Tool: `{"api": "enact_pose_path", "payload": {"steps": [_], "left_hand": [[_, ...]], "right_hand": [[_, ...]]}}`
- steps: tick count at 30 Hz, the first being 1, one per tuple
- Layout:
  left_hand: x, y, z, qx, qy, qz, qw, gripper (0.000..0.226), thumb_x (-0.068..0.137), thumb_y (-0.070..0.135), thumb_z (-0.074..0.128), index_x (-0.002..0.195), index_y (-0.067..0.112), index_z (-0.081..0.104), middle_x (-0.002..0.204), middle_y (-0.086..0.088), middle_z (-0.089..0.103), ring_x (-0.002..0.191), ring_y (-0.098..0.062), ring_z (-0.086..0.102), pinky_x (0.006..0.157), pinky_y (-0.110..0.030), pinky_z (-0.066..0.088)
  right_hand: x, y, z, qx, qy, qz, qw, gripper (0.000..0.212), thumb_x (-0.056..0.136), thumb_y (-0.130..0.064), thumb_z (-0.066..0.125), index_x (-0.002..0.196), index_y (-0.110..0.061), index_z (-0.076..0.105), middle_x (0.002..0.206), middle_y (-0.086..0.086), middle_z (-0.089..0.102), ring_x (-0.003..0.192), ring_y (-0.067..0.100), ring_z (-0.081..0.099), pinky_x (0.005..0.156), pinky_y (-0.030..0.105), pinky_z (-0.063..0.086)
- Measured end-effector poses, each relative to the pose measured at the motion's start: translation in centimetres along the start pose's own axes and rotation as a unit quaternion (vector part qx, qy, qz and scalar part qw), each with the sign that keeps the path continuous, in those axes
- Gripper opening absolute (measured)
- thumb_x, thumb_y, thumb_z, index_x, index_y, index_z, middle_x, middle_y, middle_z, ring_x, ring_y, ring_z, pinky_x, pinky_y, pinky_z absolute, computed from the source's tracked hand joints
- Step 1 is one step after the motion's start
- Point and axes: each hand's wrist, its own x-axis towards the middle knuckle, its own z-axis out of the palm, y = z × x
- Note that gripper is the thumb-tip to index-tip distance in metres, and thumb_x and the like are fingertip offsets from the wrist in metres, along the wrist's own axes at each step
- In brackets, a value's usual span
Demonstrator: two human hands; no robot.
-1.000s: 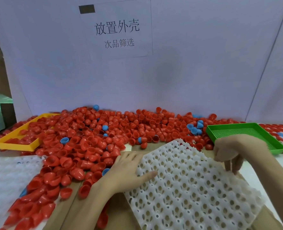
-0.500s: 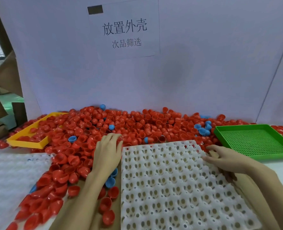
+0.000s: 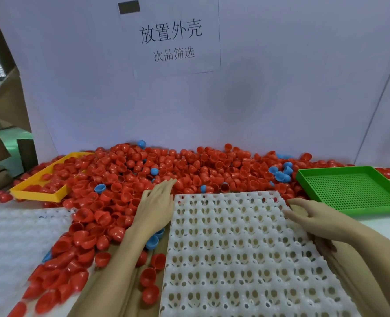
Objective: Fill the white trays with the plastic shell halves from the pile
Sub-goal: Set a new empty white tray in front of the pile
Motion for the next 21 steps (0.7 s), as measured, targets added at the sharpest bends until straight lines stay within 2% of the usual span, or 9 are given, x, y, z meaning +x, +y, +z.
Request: {"api": "enact_pose_path", "payload": {"steps": [1, 3, 4, 5, 7, 11, 14, 18, 21], "left_hand": [[0.2, -0.2, 0.1, -0.005, -0.009, -0.016, 1.000, 0.056, 0.110, 0.028, 0.036, 0.164, 0.024, 0.025, 0.168, 0.002, 0.034, 0.154, -0.013, 0.027, 0.126, -0.041, 0.018], [0.6, -0.3, 0.2, 0.026, -0.022, -0.031, 0.999, 0.059, 0.108, 0.034, 0.037, 0.164, 0.022, 0.024, 0.164, 0.002, 0.037, 0.149, -0.017, 0.033, 0.124, -0.043, 0.020], [0.7, -0.4, 0.3, 0.047, -0.026, -0.035, 0.998, 0.059, 0.107, 0.035, 0.038, 0.163, 0.023, 0.027, 0.162, 0.002, 0.038, 0.146, -0.018, 0.035, 0.123, -0.043, 0.022], [0.9, -0.4, 0.4, 0.060, -0.026, -0.039, 0.997, 0.058, 0.106, 0.036, 0.039, 0.162, 0.024, 0.029, 0.159, 0.003, 0.039, 0.143, -0.019, 0.035, 0.121, -0.042, 0.023], [1.1, -0.5, 0.6, 0.066, -0.021, -0.052, 0.996, 0.057, 0.105, 0.038, 0.042, 0.159, 0.024, 0.035, 0.154, 0.002, 0.040, 0.140, -0.020, 0.036, 0.119, -0.041, 0.025], [1.4, -0.8, 0.8, 0.065, -0.012, -0.060, 0.996, 0.048, 0.104, 0.039, 0.047, 0.149, 0.024, 0.046, 0.146, 0.003, 0.043, 0.134, -0.018, 0.038, 0.115, -0.038, 0.028], [1.3, -0.8, 0.9, 0.044, 0.003, -0.059, 0.997, 0.034, 0.103, 0.034, 0.049, 0.136, 0.027, 0.051, 0.137, 0.008, 0.050, 0.127, -0.015, 0.044, 0.111, -0.036, 0.031], [1.0, -0.8, 0.8, 0.011, 0.016, -0.052, 0.998, 0.017, 0.100, 0.027, 0.050, 0.116, 0.034, 0.046, 0.115, 0.016, 0.055, 0.115, -0.012, 0.049, 0.101, -0.033, 0.030], [0.9, -0.7, 0.8, 0.030, 0.016, -0.048, 0.998, 0.020, 0.101, 0.031, 0.049, 0.121, 0.031, 0.048, 0.123, 0.014, 0.054, 0.114, -0.012, 0.045, 0.102, -0.034, 0.031]], "right_hand": [[-0.2, -0.1, -0.2, 0.007, 0.020, 0.001, 1.000, 0.073, 0.098, -0.067, 0.046, 0.155, -0.021, 0.044, 0.144, -0.007, 0.061, 0.120, 0.003, 0.061, 0.101, 0.023, 0.047], [-0.1, 0.0, -0.3, 0.037, 0.074, -0.009, 0.997, 0.059, 0.102, -0.058, 0.046, 0.145, -0.018, 0.056, 0.084, -0.019, 0.075, 0.070, -0.014, 0.066, 0.066, 0.006, 0.049], [0.1, 0.0, -0.2, 0.048, 0.110, -0.020, 0.993, 0.048, 0.105, -0.049, 0.048, 0.138, -0.018, 0.060, 0.061, -0.021, 0.069, 0.052, -0.013, 0.061, 0.054, 0.008, 0.046], [0.2, -0.1, 0.0, 0.055, 0.149, -0.032, 0.987, 0.038, 0.106, -0.042, 0.050, 0.132, -0.017, 0.064, 0.054, -0.021, 0.066, 0.045, -0.007, 0.060, 0.050, 0.013, 0.046], [0.3, -0.6, 0.5, 0.058, 0.206, -0.052, 0.975, 0.029, 0.106, -0.034, 0.054, 0.126, -0.018, 0.067, 0.057, -0.010, 0.068, 0.046, 0.003, 0.062, 0.055, 0.023, 0.047], [0.4, -2.1, 1.8, 0.031, 0.237, -0.094, 0.966, 0.024, 0.105, -0.030, 0.056, 0.126, -0.023, 0.067, 0.048, -0.005, 0.059, 0.043, 0.007, 0.052, 0.045, 0.019, 0.035], [0.5, -2.7, 2.4, 0.022, 0.236, -0.111, 0.965, 0.025, 0.107, -0.032, 0.052, 0.127, -0.025, 0.065, 0.046, -0.001, 0.057, 0.043, 0.008, 0.051, 0.047, 0.022, 0.033], [0.4, -3.3, 3.1, -0.025, 0.247, -0.102, 0.963, 0.024, 0.108, -0.030, 0.050, 0.125, -0.025, 0.066, 0.043, -0.006, 0.050, 0.038, 0.010, 0.045, 0.046, 0.020, 0.027], [0.3, -3.6, 3.4, -0.032, 0.261, -0.096, 0.960, 0.021, 0.106, -0.026, 0.054, 0.119, -0.023, 0.070, 0.041, -0.010, 0.044, 0.035, 0.008, 0.037, 0.044, 0.023, 0.027]]}}
